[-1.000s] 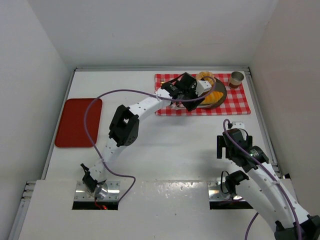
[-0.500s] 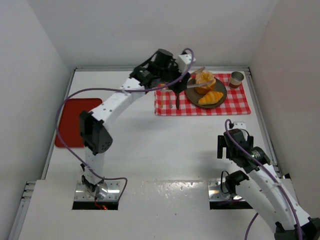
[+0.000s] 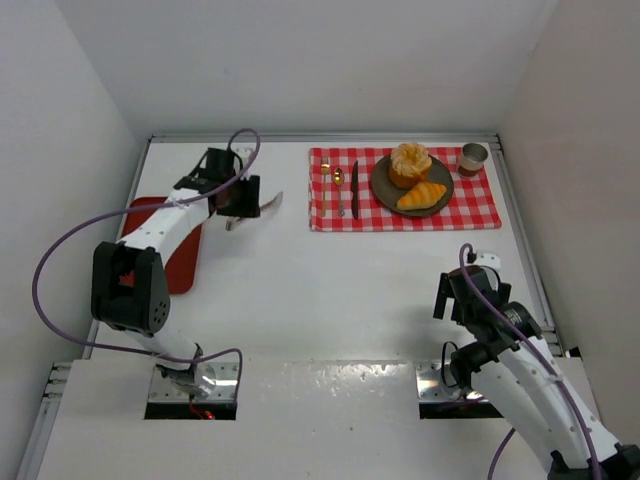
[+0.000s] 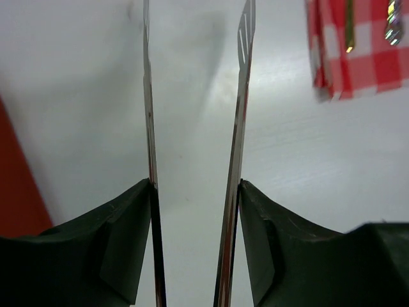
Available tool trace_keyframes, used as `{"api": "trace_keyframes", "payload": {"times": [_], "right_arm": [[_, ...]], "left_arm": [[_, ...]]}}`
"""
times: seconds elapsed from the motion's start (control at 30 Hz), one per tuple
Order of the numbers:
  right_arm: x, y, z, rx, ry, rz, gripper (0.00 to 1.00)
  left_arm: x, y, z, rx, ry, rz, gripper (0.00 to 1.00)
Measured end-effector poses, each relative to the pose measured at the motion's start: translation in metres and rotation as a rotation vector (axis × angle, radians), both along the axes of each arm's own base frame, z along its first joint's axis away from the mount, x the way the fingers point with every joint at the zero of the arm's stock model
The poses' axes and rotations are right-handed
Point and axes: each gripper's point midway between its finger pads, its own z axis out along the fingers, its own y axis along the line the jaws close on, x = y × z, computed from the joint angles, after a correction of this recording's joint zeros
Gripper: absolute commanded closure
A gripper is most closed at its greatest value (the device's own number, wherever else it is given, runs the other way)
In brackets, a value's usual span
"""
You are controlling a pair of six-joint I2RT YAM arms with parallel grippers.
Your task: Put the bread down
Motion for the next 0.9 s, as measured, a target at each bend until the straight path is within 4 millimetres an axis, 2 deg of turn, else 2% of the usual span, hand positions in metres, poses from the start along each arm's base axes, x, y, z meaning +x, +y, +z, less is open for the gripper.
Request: {"api": "trace_keyframes", "payload": {"times": [0.1, 0.23, 0.4, 0.5, 0.67, 0.8, 0.9], "right_arm": [[-0.006, 0.0, -0.006, 0.014, 0.016, -0.027, 0.0], [-0.01, 0.0, -0.008, 0.03, 0.021, -0.045, 0.0], [-0.014, -0.001, -0.007, 0.047, 0.007, -0.065, 0.0], [-0.016, -0.001, -0.006, 0.056, -0.008, -0.07, 0.0], [-0.017, -0.002, -0.006, 0.061, -0.012, -0.076, 0.0], [-0.018, -0.002, -0.007, 0.061, -0.006, -0.078, 0.0], [-0.018, -0.002, -0.007, 0.06, -0.004, -0.078, 0.0]], "left_arm": [[-0.02, 0.001, -0.04, -0.001, 0.099, 0.029, 0.39], [-0.033, 0.005, -0.081, 0.001, 0.196, 0.073, 0.34], [-0.033, 0.005, -0.106, 0.004, 0.258, 0.087, 0.27], [-0.031, 0.003, -0.106, -0.001, 0.276, 0.072, 0.23], [-0.013, -0.004, -0.087, -0.02, 0.221, 0.039, 0.23], [-0.015, -0.006, -0.081, -0.038, 0.217, -0.009, 0.22], [-0.015, -0.001, -0.069, -0.049, 0.193, -0.04, 0.22]]}}
